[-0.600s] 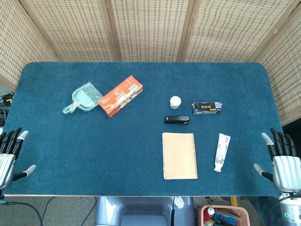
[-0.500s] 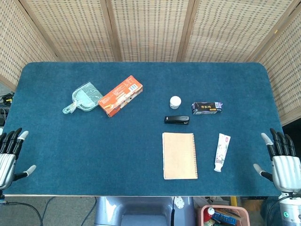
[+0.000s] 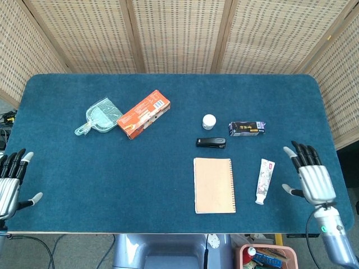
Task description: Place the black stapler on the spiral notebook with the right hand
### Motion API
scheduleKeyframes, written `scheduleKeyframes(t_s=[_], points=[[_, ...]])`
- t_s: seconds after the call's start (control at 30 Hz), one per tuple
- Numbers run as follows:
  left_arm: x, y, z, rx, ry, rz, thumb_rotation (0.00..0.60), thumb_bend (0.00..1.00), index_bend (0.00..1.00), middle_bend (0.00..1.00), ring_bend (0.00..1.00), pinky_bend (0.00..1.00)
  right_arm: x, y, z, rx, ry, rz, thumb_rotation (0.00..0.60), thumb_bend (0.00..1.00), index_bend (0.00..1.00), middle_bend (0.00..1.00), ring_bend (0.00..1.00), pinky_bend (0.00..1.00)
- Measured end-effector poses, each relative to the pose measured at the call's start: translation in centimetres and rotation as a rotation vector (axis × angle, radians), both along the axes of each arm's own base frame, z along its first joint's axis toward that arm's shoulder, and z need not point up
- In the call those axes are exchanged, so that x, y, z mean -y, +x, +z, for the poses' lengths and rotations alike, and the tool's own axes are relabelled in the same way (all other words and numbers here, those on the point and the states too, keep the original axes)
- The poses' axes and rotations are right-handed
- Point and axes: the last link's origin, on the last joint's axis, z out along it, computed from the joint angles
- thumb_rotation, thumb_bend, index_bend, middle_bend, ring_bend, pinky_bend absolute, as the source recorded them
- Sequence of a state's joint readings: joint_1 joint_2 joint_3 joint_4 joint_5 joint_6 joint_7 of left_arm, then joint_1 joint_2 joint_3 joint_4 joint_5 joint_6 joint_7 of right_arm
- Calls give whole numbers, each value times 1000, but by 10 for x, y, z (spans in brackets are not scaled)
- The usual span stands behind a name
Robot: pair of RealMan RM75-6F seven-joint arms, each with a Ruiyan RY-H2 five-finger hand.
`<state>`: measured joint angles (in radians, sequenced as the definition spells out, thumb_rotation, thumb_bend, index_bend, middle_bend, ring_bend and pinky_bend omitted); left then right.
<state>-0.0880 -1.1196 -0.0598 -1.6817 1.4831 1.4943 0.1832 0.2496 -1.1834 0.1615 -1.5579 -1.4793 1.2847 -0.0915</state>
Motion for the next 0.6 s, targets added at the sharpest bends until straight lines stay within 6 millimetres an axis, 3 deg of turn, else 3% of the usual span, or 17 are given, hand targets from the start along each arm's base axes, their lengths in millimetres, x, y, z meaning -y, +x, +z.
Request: scheduleKeyframes(t_s=[0.23, 0.37, 0.5, 0.6], points=[[-16, -8, -3, -14, 8, 57, 600, 35, 0, 0, 0, 0, 82, 53, -34, -17, 164, 70, 600, 0, 49, 54, 0, 52], [-24, -15, -5, -24, 7, 99, 600, 35, 0, 0, 0, 0, 123, 79, -60, -64, 200, 109, 600, 30, 112, 171, 48, 207], [-32, -20, -7, -32, 8, 126, 600, 35, 0, 0, 0, 0, 149, 91, -87, -101, 226, 105, 600, 93, 186, 259, 140, 356], [-36, -22, -10, -35, 3, 138, 600, 35, 0, 0, 0, 0, 160, 96, -110, -114, 243, 97, 600, 136, 200, 276, 158, 394]])
